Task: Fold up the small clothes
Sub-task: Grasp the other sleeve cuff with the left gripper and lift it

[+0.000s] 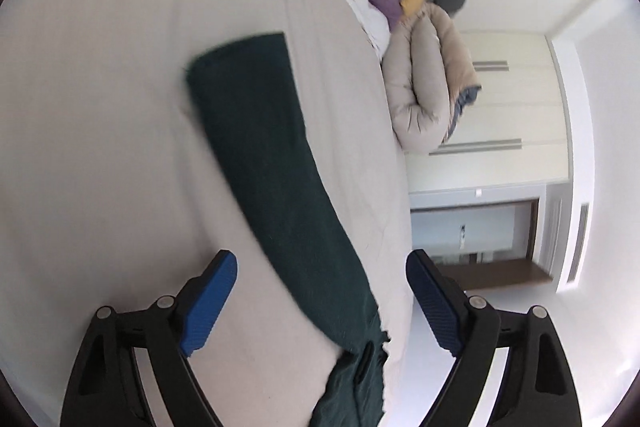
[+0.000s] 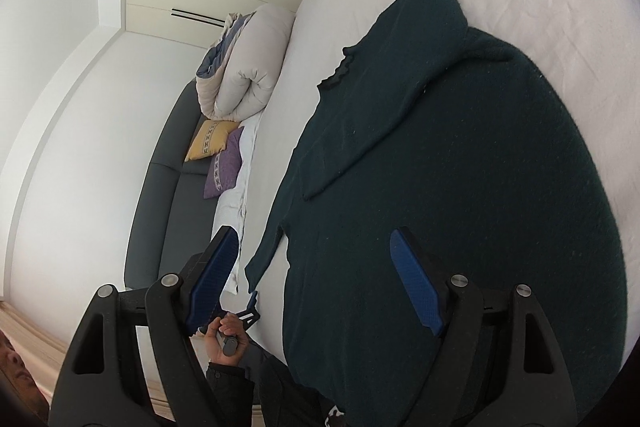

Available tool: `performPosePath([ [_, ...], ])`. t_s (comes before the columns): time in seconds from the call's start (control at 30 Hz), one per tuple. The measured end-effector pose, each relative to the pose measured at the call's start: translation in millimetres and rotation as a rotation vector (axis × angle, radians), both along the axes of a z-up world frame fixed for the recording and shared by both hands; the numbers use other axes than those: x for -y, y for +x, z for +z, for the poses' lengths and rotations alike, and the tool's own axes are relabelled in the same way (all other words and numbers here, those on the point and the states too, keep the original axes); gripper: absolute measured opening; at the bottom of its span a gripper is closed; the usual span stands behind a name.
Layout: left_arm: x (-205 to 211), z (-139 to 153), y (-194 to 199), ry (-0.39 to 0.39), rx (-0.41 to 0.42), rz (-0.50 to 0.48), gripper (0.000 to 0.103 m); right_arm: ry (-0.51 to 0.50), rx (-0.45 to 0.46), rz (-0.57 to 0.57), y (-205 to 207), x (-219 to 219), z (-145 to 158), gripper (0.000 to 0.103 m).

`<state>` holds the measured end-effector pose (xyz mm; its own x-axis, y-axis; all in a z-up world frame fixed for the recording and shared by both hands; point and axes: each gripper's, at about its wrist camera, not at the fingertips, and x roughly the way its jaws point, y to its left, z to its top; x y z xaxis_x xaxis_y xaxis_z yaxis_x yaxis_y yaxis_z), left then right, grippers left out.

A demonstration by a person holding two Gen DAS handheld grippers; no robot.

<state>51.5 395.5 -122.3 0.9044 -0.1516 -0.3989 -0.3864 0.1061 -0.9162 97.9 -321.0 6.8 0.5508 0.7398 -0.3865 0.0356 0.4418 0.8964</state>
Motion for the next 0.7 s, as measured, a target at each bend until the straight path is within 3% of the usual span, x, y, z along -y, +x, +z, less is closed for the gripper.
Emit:
performPosePath([
  [0.13,-19.9,-11.1,4.5,-0.061,-0.014,0.087,0.087,-0.020,0.013,0.020,-12.7,-20.5,18.6,0.079],
  [0.33,-30.4,-10.6,39.1,-0.059,-0.071,0.149,0.090,-0.051,0.036,0.049,-26.5,-45.1,42.2,0.079],
  [0.4,-34.3,-11.6,46.8,-0.046,-0.074,0.157,0.085,-0.058,0.034,0.053,-31.7,-49.8,46.0,0.079],
  [0.43,-39.6,-12.2,48.7,-0.045,-0.074,0.157,0.076,-0.062,0.032,0.055,-33.9,-51.4,46.8,0.079],
  [0.47,-41.2,-14.0,50.4,-0.051,-0.069,0.153,0.058,-0.064,0.030,0.054,-35.8,-52.6,47.8,0.079],
  [0.57,-48.0,-27.0,53.5,-0.097,-0.084,0.137,0.017,-0.065,0.026,0.052,-41.1,-53.2,48.6,0.079],
  [0.63,-45.6,-19.3,56.5,-0.035,-0.118,0.129,0.007,-0.062,0.023,0.044,-44.6,-53.1,48.9,0.079],
  [0.7,-32.4,2.8,66.8,0.073,-0.120,0.081,0.007,-0.059,0.024,0.036,-46.5,-52.4,49.5,0.079],
])
